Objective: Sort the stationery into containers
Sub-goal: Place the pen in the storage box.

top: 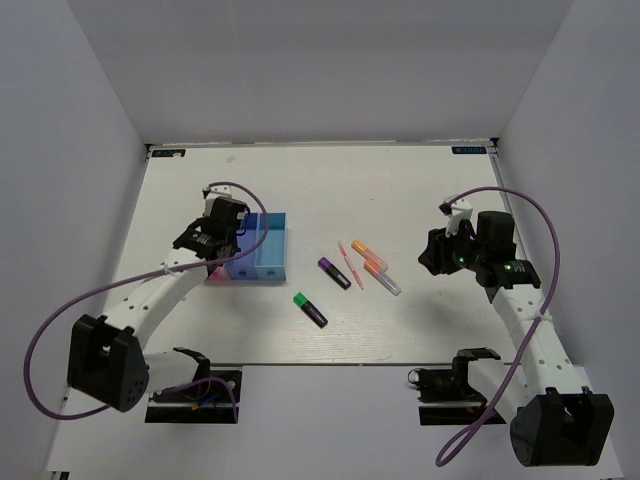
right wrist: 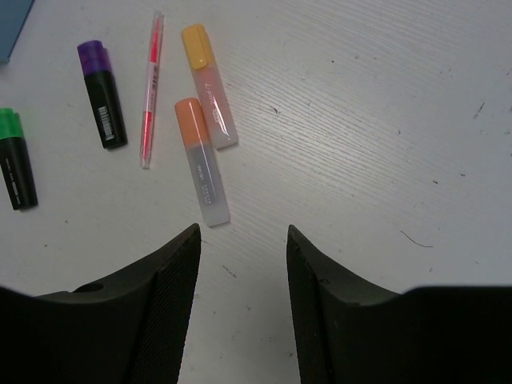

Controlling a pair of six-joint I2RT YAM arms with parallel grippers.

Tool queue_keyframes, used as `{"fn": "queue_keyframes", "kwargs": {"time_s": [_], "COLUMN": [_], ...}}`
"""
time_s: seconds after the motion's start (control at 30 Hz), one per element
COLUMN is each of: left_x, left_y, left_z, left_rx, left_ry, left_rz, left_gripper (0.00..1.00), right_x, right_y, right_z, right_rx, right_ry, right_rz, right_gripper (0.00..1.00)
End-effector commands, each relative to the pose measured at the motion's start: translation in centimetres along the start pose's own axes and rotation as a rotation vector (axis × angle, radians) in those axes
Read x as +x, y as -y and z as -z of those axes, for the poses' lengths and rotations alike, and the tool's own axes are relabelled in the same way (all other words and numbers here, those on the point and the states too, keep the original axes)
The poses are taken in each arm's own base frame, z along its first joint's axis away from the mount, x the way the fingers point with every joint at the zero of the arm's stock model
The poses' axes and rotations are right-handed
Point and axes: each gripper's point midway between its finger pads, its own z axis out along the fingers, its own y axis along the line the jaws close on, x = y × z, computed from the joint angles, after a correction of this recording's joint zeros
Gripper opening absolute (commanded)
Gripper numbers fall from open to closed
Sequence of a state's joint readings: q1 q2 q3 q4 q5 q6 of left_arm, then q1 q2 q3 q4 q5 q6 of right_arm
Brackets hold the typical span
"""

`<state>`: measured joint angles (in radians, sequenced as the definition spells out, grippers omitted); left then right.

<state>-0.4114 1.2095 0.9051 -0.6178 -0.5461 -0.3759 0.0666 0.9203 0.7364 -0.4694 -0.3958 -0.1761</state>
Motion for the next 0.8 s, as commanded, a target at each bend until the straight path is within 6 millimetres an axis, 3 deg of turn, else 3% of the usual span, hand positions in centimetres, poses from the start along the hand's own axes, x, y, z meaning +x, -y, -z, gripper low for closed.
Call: {"fn": "queue_keyframes", "kwargs": {"time_s": [0.0,0.23,0.47,0.57,0.67,0.7,0.77], "left_x": [-5.9,-6.6,-3.3,-2.6,-2.7,-2.8,-3.0], "left_y": [-1.7,-3.0,-2.5,-1.9,-1.1,-1.0,-0.8], "left_z": [-0.7,-4.5,-8.0,-8.3,-8.0,-7.8,-7.4], "left_rx": [-0.102,-0.145,-0.122,-0.092,-0.053,-0.05,-0.041], "left_ry": [0.165,0.131,0.005,-0.016,-0.013,-0.01,-0.002], "left_rz": [0.003,0.027,0.056,0.067,0.071,0.067,0.066], "left_gripper": [0.01,0.01,0.03,0.15,0.36,0.54,0.61], "right_x": [-0.2,0.0,0.3,0.5,0.6,0.7,0.8], "right_y": [-0.2,-0.2,0.0,0.2,0.3,0.3,0.3], "right_z": [0.1,-0.2,-0.5,-0.6,-0.6,-0.6,-0.8], "right_rx": [-0.011,-0.017,-0.011,-0.006,-0.004,-0.002,-0.005], "right_ry": [0.02,0.01,-0.001,-0.009,-0.016,-0.017,-0.02], "right_rz": [0.012,0.007,0.008,0.007,0.006,0.005,0.007], "right_gripper": [0.51,0.51,0.52,0.54,0.58,0.6,0.61]}}
